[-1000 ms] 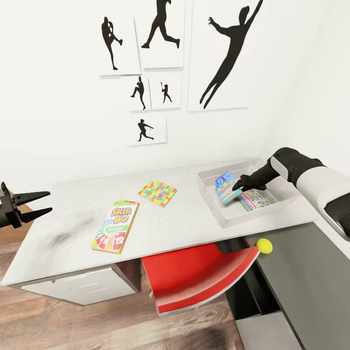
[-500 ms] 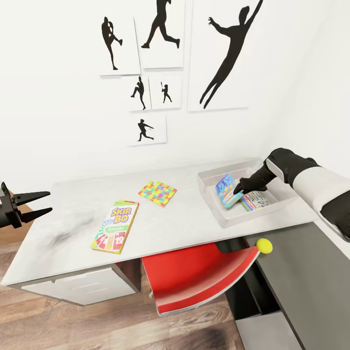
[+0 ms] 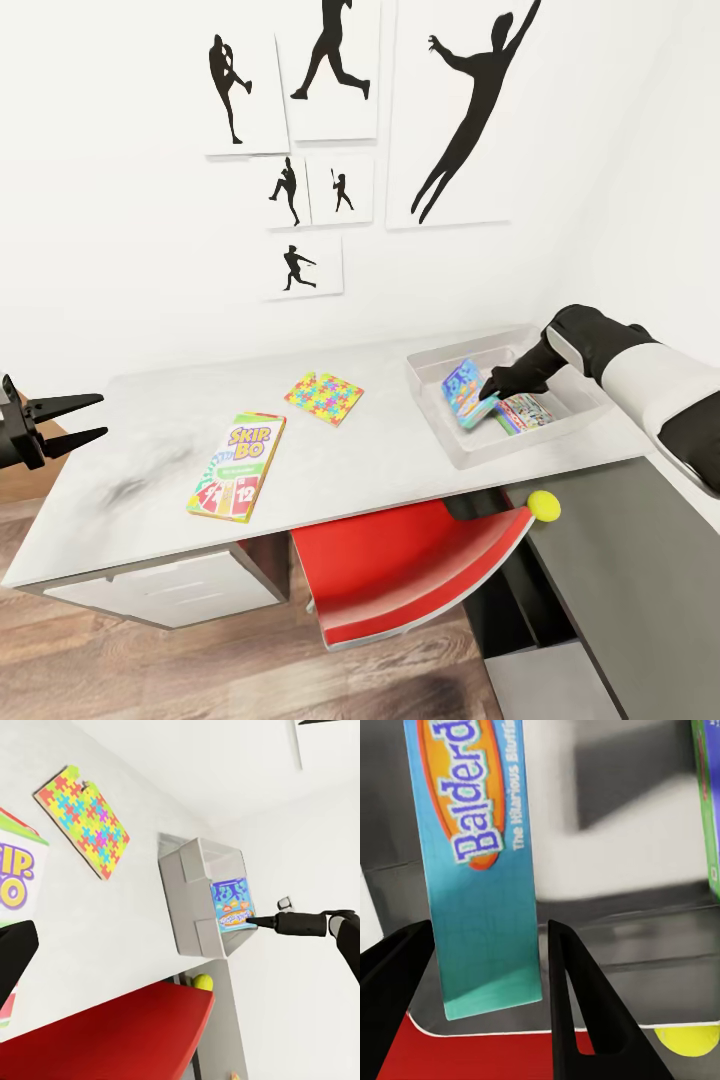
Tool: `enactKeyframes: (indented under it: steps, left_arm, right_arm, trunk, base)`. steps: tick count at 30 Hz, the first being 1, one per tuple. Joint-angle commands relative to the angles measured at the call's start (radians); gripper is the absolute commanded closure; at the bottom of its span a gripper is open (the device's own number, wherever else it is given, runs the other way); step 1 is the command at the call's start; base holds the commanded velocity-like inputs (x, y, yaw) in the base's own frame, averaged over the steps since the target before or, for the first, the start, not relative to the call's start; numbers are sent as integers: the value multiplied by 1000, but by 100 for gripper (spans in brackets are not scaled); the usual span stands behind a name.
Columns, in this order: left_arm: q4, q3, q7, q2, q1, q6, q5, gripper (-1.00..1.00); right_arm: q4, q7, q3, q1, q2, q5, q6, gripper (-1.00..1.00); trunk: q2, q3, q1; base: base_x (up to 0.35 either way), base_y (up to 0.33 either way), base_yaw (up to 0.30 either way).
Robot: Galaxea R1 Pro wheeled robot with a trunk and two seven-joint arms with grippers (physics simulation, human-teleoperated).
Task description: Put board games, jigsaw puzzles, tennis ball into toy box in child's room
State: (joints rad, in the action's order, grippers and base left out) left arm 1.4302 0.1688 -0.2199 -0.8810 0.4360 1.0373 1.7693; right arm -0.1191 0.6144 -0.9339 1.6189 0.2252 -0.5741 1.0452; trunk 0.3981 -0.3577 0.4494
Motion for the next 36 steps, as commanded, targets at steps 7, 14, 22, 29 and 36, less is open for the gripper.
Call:
enactKeyframes:
  steps: [7, 14, 22, 29, 36]
  left_arm:
    - [-1, 0, -10, 0, 1, 3, -10, -100]
    - [0, 0, -10, 0, 1, 3, -10, -100]
    - [0, 0, -10, 0, 2, 3, -10, -100]
    - [0, 1, -10, 0, 1, 3, -10, -100]
    - [0, 1, -10, 0, 1, 3, -10, -100]
  right_arm:
    - [-1, 90, -10, 1, 0, 4, 2, 100]
    - [-1, 105, -11, 1, 0, 4, 2, 100]
    - [-1, 106, -11, 0, 0, 4, 2, 100]
    - [-1, 107, -11, -2, -1, 3, 2, 100]
    - [-1, 107, -12, -2, -5, 3, 2, 100]
  trunk:
    - [2, -2, 1]
    - [2, -2, 1]
    - [2, -2, 1]
    - [2, -2, 1]
    - [2, -2, 1]
  base:
    - [0, 0, 0]
    - [0, 0, 0]
    - [0, 0, 0]
    - [0, 0, 0]
    - [0, 0, 0]
